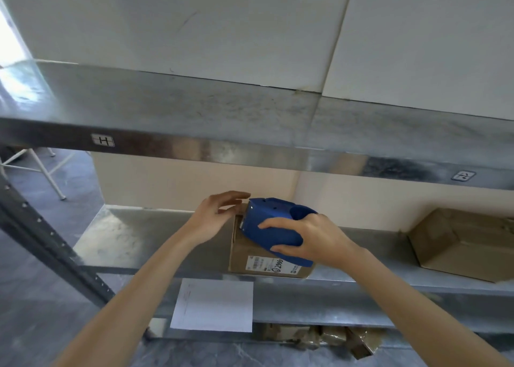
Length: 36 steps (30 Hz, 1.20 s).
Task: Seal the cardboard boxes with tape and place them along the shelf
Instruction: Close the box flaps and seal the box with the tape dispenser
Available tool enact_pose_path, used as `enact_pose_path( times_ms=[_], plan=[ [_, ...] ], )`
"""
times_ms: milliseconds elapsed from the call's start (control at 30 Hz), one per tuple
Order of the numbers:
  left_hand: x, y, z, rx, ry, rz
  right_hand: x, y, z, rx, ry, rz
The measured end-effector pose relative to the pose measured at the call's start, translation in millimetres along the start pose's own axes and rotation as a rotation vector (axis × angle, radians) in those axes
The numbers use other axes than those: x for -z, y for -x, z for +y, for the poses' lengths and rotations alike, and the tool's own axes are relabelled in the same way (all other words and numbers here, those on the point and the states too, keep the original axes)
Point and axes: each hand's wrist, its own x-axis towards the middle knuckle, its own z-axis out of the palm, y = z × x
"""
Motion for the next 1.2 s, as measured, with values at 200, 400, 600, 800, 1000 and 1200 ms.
enact_pose_path(
  times_ms=[200, 400, 600, 800, 1000, 1200],
  plan=[
    [-7.1, 0.5, 3.6, -0.042, 0.031, -0.108, 6.1, 8.4, -5.2, 0.054, -0.009, 0.063],
    [-8.1, -5.3, 6.8, -0.049, 0.044, -0.065, 11.1, 11.4, -10.9, 0.081, 0.0, 0.069],
    [-8.6, -6.2, 7.4, -0.039, 0.035, -0.071, 14.8, 12.5, -14.0, 0.065, 0.012, 0.036],
    [-12.4, -6.6, 7.2, -0.026, 0.058, -0.039, 19.1, 12.3, -13.2, 0.081, 0.011, 0.05],
    [-19.0, -6.1, 5.6, -0.01, 0.102, 0.033, 21.5, 8.8, -10.2, 0.028, -0.008, 0.025],
    [-20.2, -10.1, 8.0, 0.019, 0.141, 0.155, 28.1, -0.8, -1.8, 0.007, 0.007, -0.018]
  ],
)
